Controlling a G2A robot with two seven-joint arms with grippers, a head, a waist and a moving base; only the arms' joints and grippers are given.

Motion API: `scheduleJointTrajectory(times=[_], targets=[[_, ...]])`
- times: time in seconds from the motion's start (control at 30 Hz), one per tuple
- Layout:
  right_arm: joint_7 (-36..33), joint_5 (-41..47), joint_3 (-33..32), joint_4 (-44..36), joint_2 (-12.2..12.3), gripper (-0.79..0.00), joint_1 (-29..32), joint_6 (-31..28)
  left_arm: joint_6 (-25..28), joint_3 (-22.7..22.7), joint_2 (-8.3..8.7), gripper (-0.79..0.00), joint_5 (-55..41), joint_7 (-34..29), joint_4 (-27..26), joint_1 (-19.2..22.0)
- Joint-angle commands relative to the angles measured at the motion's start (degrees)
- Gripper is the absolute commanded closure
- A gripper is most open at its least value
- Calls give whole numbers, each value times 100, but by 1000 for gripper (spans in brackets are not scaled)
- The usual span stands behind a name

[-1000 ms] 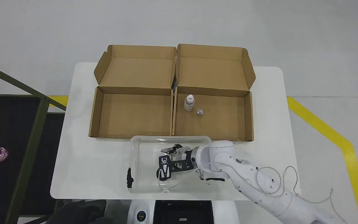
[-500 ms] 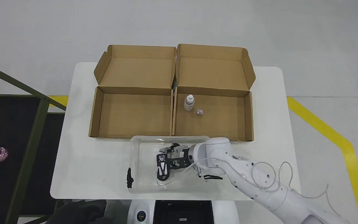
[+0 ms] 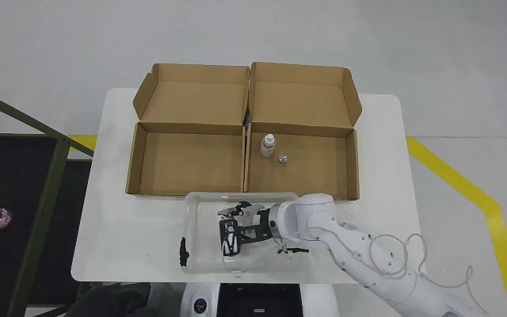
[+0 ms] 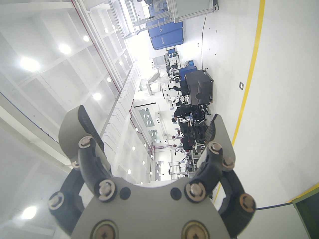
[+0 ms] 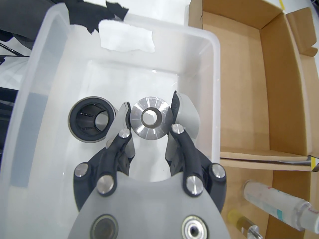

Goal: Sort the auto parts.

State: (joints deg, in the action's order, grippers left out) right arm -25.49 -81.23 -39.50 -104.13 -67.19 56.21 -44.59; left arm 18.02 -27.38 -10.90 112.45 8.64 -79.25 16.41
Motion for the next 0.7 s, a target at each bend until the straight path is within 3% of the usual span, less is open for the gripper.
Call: scheduleJointTrajectory(times=[0.0,0.67], targets=[[52,-11,-73,-133,17,0,32,-7,0,0,0,-785,0,0,0,0],[570,-59,-641,-858,46,0,-87,78,0,0,0,-785,0,0,0,0]])
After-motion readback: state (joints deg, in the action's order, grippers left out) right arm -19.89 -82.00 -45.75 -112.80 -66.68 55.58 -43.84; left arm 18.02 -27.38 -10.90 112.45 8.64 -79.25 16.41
